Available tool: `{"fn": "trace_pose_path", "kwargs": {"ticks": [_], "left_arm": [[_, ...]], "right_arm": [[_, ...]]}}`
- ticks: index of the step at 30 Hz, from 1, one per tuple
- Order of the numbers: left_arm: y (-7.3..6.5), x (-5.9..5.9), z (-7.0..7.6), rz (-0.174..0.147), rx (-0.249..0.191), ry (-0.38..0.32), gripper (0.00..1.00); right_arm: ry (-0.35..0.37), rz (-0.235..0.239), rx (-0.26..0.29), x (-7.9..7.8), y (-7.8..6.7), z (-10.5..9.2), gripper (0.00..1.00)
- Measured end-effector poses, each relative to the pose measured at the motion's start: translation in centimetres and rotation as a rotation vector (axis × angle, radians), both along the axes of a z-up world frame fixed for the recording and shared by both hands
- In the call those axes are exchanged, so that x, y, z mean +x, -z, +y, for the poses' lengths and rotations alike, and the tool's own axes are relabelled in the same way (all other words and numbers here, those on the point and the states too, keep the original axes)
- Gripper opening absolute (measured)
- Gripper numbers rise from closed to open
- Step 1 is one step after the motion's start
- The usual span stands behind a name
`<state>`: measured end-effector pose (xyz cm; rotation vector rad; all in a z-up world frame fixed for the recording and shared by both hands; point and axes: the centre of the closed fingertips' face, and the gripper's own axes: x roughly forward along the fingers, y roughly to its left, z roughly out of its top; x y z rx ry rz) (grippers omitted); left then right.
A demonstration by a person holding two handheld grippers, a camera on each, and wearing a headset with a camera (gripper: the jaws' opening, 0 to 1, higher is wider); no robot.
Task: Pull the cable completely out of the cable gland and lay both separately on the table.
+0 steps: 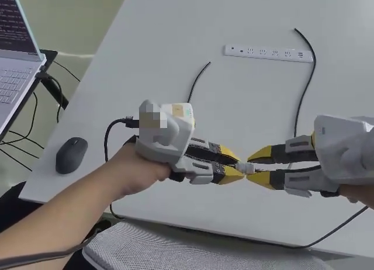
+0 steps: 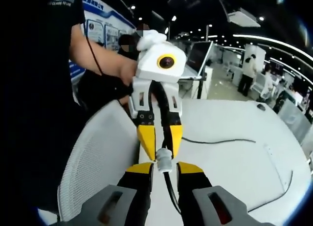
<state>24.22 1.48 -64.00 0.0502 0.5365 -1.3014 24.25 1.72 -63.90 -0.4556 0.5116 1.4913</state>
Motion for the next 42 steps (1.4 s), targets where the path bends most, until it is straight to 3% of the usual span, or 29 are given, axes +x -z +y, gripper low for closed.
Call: {"fn": "trace_pose_path", "kwargs": {"ticks": [3, 4, 5, 7, 10, 11, 13, 16, 18, 23, 26, 30, 35, 40, 42], "left_arm": [[0.0, -0.1, -0.1, -0.009, 0.000, 0.003, 0.15], [0.0, -0.1, -0.1, -0.017, 0.001, 0.006, 0.15], [0.0, -0.2, -0.1, -0.023, 0.001, 0.008, 0.15], [-0.2, -0.3, -0.2, -0.038, -0.001, 0.014, 0.15], [-0.2, -0.3, -0.3, -0.054, -0.004, 0.020, 0.15], [-0.3, -0.3, -0.3, -0.057, -0.005, 0.022, 0.15], [-0.3, -0.4, -0.3, -0.077, -0.003, 0.033, 0.15], [-0.4, -0.4, -0.4, -0.085, -0.003, 0.038, 0.15], [-0.4, -0.4, -0.4, -0.090, -0.003, 0.040, 0.15], [-0.6, -0.3, -0.5, -0.101, 0.001, 0.044, 0.15], [-0.7, -0.3, -0.6, -0.107, 0.002, 0.050, 0.15], [-0.6, -0.2, -0.6, -0.102, 0.009, 0.056, 0.15], [-0.5, 0.0, -0.4, -0.086, 0.007, 0.046, 0.15], [-0.2, 0.0, -0.2, -0.066, 0.009, 0.041, 0.15], [-0.1, 0.0, -0.1, -0.065, 0.013, 0.041, 0.15]], "right_arm": [[0.028, 0.134, 0.048, -0.3, -0.6, -0.2, 0.18], [0.049, 0.225, 0.071, -0.3, -0.8, -0.3, 0.17], [0.064, 0.273, 0.068, -0.3, -0.8, -0.5, 0.17], [0.096, 0.360, 0.114, 0.5, -1.3, -0.5, 0.16], [0.085, 0.486, 0.134, 0.4, -1.7, -0.6, 0.17], [0.087, 0.556, 0.140, 0.2, -1.8, -0.5, 0.19], [0.073, 0.631, 0.142, 0.0, -1.6, -0.4, 0.20], [0.056, 0.707, 0.148, -0.5, -1.4, -0.2, 0.19], [0.057, 0.708, 0.149, -0.2, -0.9, -0.1, 0.18], [0.056, 0.762, 0.141, -0.6, -0.5, 0.0, 0.13], [0.042, 0.779, 0.135, -1.1, -0.5, 0.0, 0.11], [0.029, 0.757, 0.135, -1.2, -0.5, 0.1, 0.09], [0.006, 0.642, 0.141, -1.0, -0.5, 0.2, 0.08], [-0.026, 0.412, 0.110, -1.1, -0.3, 0.4, 0.08], [-0.051, 0.271, 0.088, -1.1, -0.2, 0.5, 0.08]]}}
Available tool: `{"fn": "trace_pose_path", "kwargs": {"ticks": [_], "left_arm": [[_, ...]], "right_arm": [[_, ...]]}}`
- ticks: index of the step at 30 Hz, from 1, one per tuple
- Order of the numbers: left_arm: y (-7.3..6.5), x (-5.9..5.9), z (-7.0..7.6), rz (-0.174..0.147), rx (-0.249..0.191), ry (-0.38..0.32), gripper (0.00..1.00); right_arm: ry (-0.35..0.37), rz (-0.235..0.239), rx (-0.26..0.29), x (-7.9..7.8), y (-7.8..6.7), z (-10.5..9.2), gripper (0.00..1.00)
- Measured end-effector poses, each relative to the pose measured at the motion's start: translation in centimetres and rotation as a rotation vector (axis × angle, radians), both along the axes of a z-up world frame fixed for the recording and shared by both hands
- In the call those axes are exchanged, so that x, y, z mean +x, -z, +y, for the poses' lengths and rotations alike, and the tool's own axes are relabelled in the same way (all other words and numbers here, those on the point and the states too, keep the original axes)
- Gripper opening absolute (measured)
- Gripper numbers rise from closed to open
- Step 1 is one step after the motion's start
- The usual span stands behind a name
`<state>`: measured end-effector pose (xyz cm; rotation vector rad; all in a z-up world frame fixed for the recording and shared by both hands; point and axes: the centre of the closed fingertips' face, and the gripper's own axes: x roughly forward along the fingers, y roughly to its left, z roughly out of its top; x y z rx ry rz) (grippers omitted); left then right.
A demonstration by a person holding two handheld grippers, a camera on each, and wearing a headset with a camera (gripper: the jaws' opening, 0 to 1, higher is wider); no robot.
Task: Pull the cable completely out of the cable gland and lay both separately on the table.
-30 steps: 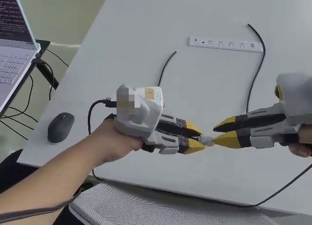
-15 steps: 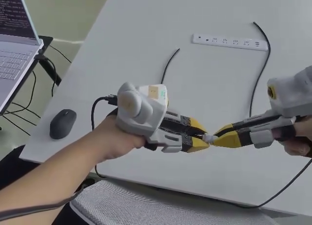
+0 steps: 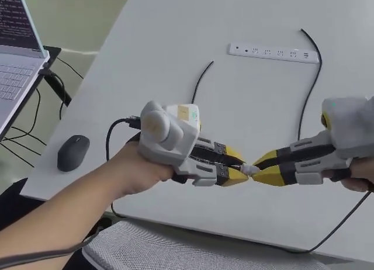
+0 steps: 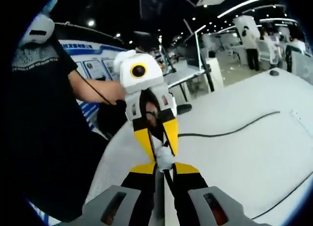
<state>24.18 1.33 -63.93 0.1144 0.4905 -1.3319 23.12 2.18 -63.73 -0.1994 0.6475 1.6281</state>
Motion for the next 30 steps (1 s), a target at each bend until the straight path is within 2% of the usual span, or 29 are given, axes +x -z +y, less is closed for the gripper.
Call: {"fn": "trace_pose_path", "kwargs": {"ticks": [2, 3, 4, 5, 7, 8, 9, 10, 11, 12, 18, 25, 30], "left_arm": [[0.06, 0.01, 0.13, 0.005, -0.003, -0.003, 0.15], [0.06, -0.06, 0.15, 0.020, -0.009, -0.006, 0.15], [0.06, -0.08, 0.16, 0.024, -0.011, -0.008, 0.15], [0.07, -0.09, 0.17, 0.021, -0.014, -0.008, 0.15], [0.07, -0.18, 0.14, 0.039, -0.023, -0.012, 0.15], [0.06, -0.09, 0.16, 0.042, -0.027, -0.019, 0.15], [0.02, 0.01, 0.18, 0.043, -0.031, -0.025, 0.15], [0.01, 0.01, 0.25, 0.062, -0.037, -0.032, 0.15], [0.01, 0.01, 0.30, 0.065, -0.038, -0.033, 0.15], [-0.05, 0.07, 0.32, 0.051, -0.038, -0.033, 0.15], [0.00, 0.08, 0.36, 0.057, -0.036, -0.035, 0.15], [0.01, -0.22, 0.21, 0.044, -0.025, -0.022, 0.15], [-0.13, -0.24, 0.12, 0.034, -0.033, -0.029, 0.15]], "right_arm": [[0.003, -0.094, -0.010, -0.12, 0.03, 0.11, 0.08], [-0.010, -0.159, -0.017, -0.16, 0.06, 0.09, 0.08], [-0.013, -0.196, -0.025, -0.18, 0.07, 0.08, 0.08], [-0.012, -0.221, -0.033, -0.18, 0.10, 0.06, 0.08], [-0.026, -0.293, -0.055, -0.26, 0.12, 0.00, 0.08], [-0.024, -0.343, -0.064, -0.12, 0.05, 0.03, 0.08], [-0.017, -0.362, -0.067, 0.05, 0.02, 0.08, 0.08], [-0.025, -0.384, -0.078, -0.10, 0.05, 0.08, 0.08], [-0.036, -0.416, -0.082, -0.06, 0.05, 0.13, 0.08], [-0.043, -0.455, -0.093, 0.08, 0.07, 0.14, 0.08], [-0.029, -0.481, -0.110, 0.33, 0.39, 0.05, 0.08], [0.005, -0.436, -0.110, 0.30, 0.62, -0.11, 0.08], [0.033, -0.402, -0.118, 0.50, 0.87, -0.29, 0.08]]}}
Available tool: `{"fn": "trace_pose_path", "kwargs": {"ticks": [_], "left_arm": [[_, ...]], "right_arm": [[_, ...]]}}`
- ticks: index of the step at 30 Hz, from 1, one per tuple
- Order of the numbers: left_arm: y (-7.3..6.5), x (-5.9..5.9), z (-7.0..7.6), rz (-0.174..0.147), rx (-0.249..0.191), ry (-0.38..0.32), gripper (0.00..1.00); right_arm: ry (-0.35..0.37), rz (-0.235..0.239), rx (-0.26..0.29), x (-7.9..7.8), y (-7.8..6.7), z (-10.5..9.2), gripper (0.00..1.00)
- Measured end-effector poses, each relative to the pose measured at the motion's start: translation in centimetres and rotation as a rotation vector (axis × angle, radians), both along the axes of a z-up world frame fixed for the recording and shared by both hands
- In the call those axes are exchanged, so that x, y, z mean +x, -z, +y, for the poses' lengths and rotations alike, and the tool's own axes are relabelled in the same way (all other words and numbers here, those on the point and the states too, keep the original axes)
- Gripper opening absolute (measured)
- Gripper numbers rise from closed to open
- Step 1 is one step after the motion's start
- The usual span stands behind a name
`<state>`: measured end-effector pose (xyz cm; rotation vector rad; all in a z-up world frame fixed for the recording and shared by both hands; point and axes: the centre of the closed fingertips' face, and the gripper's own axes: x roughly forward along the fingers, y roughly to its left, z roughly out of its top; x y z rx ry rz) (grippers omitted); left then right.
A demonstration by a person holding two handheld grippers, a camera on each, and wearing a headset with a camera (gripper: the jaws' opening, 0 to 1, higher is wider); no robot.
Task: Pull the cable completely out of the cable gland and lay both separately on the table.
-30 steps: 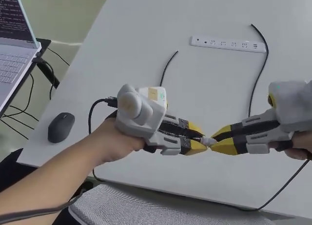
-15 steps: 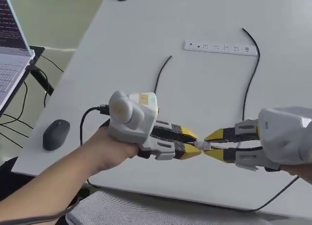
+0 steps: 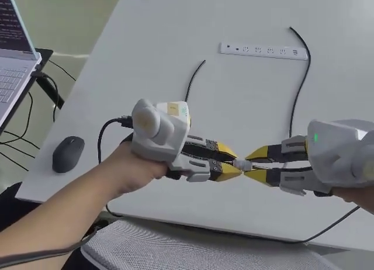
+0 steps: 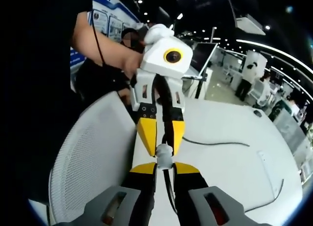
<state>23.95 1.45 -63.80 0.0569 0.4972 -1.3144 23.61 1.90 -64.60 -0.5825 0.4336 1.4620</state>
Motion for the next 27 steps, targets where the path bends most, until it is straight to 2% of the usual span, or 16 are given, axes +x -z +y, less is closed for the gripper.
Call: {"fn": "trace_pose_path", "kwargs": {"ticks": [5, 8, 10, 13, 15, 17, 20, 22, 25, 26, 27], "left_arm": [[-0.1, 0.1, -0.1, -0.011, -0.003, -0.002, 0.15], [-0.2, 0.2, -0.1, -0.017, -0.007, -0.007, 0.15], [-0.2, 0.2, 0.0, -0.021, -0.006, -0.010, 0.15], [0.0, 0.3, 0.1, -0.025, 0.003, -0.014, 0.15], [0.1, 0.3, 0.2, -0.024, 0.008, -0.014, 0.15], [0.0, 0.4, 0.2, -0.026, 0.008, -0.017, 0.15], [-0.4, 0.4, 0.2, -0.032, 0.001, -0.021, 0.15], [-0.5, 0.5, 0.2, -0.032, 0.003, -0.021, 0.15], [-0.5, 0.7, 0.2, -0.033, 0.005, -0.020, 0.15], [-0.6, 0.7, 0.2, -0.035, 0.004, -0.020, 0.15], [-0.6, 0.8, 0.2, -0.033, 0.003, -0.022, 0.15]], "right_arm": [[0.070, 0.049, 0.037, 0.5, -0.2, 0.1, 0.12], [0.126, 0.090, 0.025, 0.7, 0.1, -0.4, 0.15], [0.155, 0.099, 0.057, 0.9, -0.2, -0.5, 0.17], [0.233, 0.144, 0.108, 1.3, -0.8, -0.9, 0.19], [0.273, 0.152, 0.116, 1.5, -1.0, -1.3, 0.21], [0.295, 0.116, 0.097, 1.6, -0.9, -1.7, 0.21], [0.300, 0.037, 0.004, 1.7, 0.3, -2.7, 0.20], [0.307, 0.023, 0.006, 1.7, 0.6, -2.8, 0.18], [0.319, -0.025, -0.007, 1.7, 0.6, -2.9, 0.18], [0.326, -0.074, -0.017, 2.0, 0.4, -2.9, 0.18], [0.332, -0.101, -0.022, 2.2, 0.3, -2.9, 0.17]]}}
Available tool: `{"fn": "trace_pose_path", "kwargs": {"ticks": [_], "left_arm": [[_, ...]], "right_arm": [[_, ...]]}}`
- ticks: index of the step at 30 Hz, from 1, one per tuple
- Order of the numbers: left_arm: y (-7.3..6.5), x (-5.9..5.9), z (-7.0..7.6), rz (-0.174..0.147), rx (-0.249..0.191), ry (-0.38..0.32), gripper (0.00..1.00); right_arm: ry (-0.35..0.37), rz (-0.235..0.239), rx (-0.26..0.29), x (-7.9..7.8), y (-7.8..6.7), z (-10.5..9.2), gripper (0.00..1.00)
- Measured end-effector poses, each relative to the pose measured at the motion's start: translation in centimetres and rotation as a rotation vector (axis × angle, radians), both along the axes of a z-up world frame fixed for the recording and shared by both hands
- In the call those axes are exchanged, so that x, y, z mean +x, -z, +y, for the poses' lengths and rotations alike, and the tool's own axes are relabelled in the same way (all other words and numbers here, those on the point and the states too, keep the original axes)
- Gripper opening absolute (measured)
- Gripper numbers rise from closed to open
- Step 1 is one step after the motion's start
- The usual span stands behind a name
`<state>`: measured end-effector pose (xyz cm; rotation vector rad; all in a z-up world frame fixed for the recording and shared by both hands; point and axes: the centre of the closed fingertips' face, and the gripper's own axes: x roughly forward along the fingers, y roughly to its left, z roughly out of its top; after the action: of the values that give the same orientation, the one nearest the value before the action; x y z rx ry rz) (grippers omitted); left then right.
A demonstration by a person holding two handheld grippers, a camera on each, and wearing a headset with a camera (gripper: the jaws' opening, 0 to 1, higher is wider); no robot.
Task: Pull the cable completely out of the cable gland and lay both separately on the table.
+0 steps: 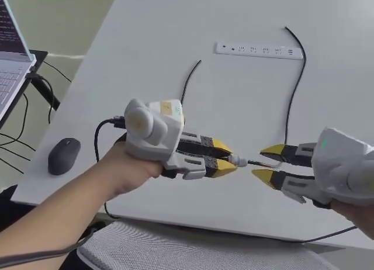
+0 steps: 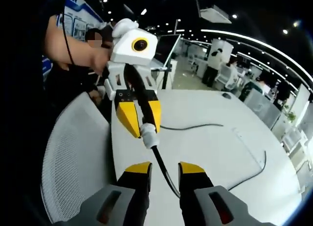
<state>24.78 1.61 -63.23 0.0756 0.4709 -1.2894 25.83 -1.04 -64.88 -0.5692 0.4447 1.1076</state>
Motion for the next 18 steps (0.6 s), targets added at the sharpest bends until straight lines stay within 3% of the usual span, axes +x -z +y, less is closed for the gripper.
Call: {"fn": "trace_pose_path", "kwargs": {"ticks": [4, 18], "left_arm": [[0.1, 0.2, -0.1, -0.001, 0.003, -0.002, 0.15], [0.1, 0.4, -0.1, 0.006, 0.006, -0.001, 0.15]], "right_arm": [[0.009, -0.064, -0.005, 0.0, -0.7, 0.6, 0.13], [-0.035, -0.109, -0.065, -0.1, -0.2, 1.6, 0.05]]}}
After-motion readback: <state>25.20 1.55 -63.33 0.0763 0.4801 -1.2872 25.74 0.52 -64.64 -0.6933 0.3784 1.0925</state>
